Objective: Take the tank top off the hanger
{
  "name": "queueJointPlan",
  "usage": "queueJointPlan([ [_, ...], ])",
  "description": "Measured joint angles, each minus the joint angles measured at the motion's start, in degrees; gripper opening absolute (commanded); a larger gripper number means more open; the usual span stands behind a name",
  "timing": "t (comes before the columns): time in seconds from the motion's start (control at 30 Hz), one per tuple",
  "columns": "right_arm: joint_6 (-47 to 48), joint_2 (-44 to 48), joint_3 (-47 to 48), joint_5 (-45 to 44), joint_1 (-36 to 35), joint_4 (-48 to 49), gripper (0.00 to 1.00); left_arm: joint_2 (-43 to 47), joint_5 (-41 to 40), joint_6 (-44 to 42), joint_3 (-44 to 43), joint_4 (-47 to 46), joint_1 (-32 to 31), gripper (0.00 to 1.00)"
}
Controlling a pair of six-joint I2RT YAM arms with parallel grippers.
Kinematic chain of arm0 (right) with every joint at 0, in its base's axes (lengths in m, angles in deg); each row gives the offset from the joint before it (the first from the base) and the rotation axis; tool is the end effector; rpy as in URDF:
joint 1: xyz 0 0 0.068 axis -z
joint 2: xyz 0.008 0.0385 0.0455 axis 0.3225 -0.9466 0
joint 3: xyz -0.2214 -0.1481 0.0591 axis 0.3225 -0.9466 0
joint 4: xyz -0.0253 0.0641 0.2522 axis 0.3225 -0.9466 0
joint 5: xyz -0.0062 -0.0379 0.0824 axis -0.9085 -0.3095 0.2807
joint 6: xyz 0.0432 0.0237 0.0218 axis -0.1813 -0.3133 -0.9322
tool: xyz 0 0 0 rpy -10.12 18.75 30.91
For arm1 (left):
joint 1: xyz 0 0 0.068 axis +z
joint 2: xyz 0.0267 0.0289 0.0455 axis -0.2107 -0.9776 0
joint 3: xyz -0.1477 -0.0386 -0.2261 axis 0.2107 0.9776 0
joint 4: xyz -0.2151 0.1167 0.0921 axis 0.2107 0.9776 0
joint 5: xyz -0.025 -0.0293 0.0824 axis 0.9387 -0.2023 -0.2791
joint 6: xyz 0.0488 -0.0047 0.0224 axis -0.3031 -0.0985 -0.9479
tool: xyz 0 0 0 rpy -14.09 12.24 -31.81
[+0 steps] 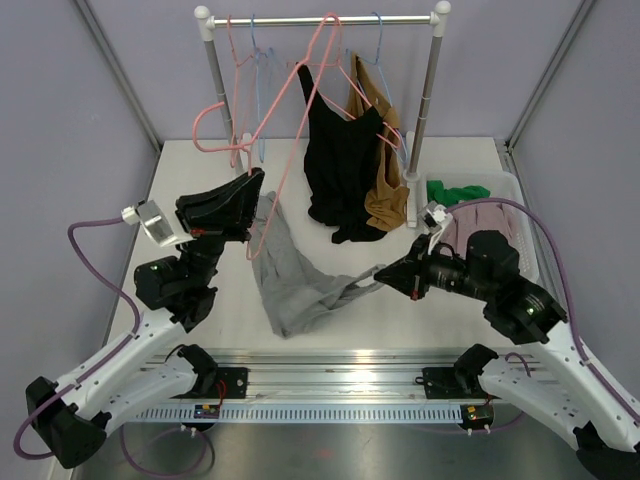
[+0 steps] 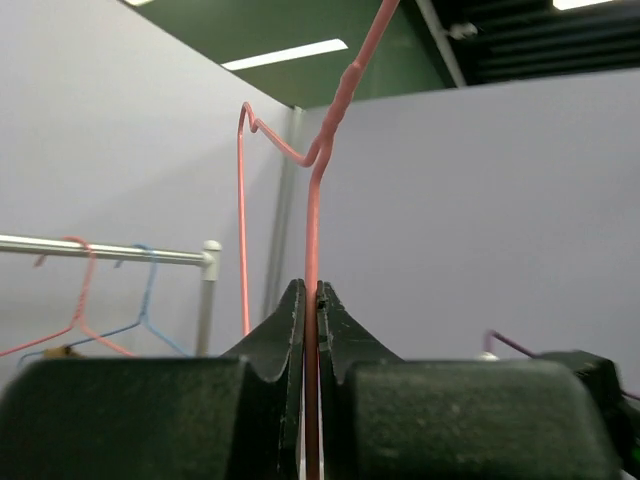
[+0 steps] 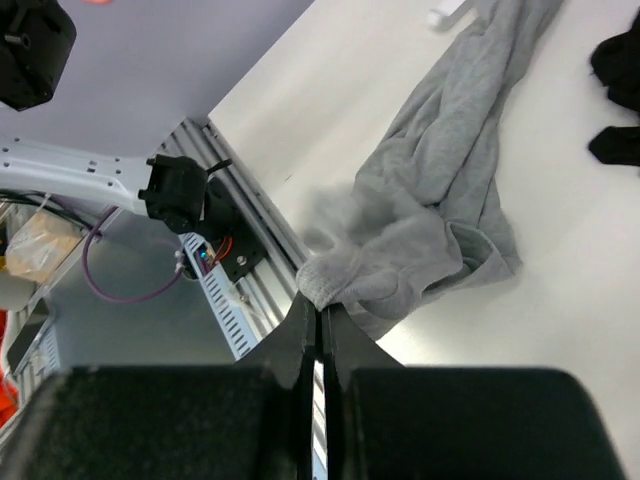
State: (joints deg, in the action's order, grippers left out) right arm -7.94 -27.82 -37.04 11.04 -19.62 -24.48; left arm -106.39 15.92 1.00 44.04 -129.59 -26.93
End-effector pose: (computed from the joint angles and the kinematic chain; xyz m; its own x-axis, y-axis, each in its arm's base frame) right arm 0.1076 0.1045 0.3673 -0.4961 -0.0025 -0.8682 -0.7578 0.4894 0.4316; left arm 0.1192 -0.1024 0.4311 0.3426 -0.7253 -0.5971 0.8543 0.5049 -0.1231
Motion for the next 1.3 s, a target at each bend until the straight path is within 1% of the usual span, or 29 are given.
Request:
queueJointPlan([
  [0.07,0.61,1.75,0.87,-2.80,0.00,-1.81,0.00,1.25,-4.70,-0.20,1.25,0.44,-0.02,0.00],
  [0.13,1.31,2.36,2.19,-4.70,0.00,-3.91,0.00,2.14,-8.22,-0.44,0.50,4.98,-0.02,0.00],
  [0.2,1.97,2.03,3.06,-5.31,0.00,-5.46,0.00,2.40,-10.95,-0.59,-1.79,11.54,-0.02,0.00],
  [0.3,2.45,0.02,3.28,-4.35,0.00,-7.19,0.00,1.51,-16.39,-0.48,-7.54,23.98,-0.04,0.00],
  [0.43,2.29,-6.03,2.58,-2.95,-0.42,-7.41,0.00,-0.39,-21.81,-0.48,-12.90,36.54,-0.04,0.00],
  [0.5,1.79,-9.20,1.05,-3.10,-2.05,-6.03,0.17,-1.75,-23.67,-0.48,-15.04,41.66,-0.07,0.00],
  [0.53,1.40,-10.58,0.39,-3.32,-3.21,-5.49,0.30,-3.04,-24.63,-0.52,-16.50,44.37,-0.07,0.00],
  [0.57,0.94,-12.24,-0.37,-4.04,-4.92,-4.66,0.78,-4.72,-25.70,-0.52,-18.56,47.80,-0.07,0.00],
  [0.6,0.50,-13.84,-0.74,-4.55,-6.34,-4.13,0.92,-6.29,-26.36,-0.57,-20.37,50.16,-0.07,0.00],
  [0.63,0.63,-16.00,-0.96,-4.94,-7.91,-3.30,0.99,-8.72,-27.06,-0.55,-22.93,53.16,-0.07,0.00],
  [0.77,-0.04,-20.22,-1.25,-8.59,-9.20,-0.52,0.99,-15.08,-28.68,-0.57,-30.08,60.72,-0.07,0.00],
  [0.87,-0.44,-19.74,-1.44,-10.86,-9.20,0.90,0.99,-19.67,-29.59,-0.70,-36.11,65.72,0.02,0.00],
  [0.97,-0.61,-18.36,-1.46,-12.26,-9.20,2.23,0.99,-25.22,-29.86,-0.72,-44.26,69.70,0.92,0.00],
  [1.07,-0.66,-17.49,-1.46,-13.22,-9.20,2.97,0.99,-29.62,-29.42,-0.48,-50.45,71.87,2.97,0.00],
  [1.2,-0.68,-16.70,-2.01,-13.49,-9.20,3.28,0.99,-36.33,-28.55,0.17,-59.04,74.62,7.37,0.00],
  [1.3,-0.70,-15.63,-2.84,-13.70,-9.20,3.39,1.00,-40.76,-26.69,0.44,-63.93,75.52,10.27,0.00],
])
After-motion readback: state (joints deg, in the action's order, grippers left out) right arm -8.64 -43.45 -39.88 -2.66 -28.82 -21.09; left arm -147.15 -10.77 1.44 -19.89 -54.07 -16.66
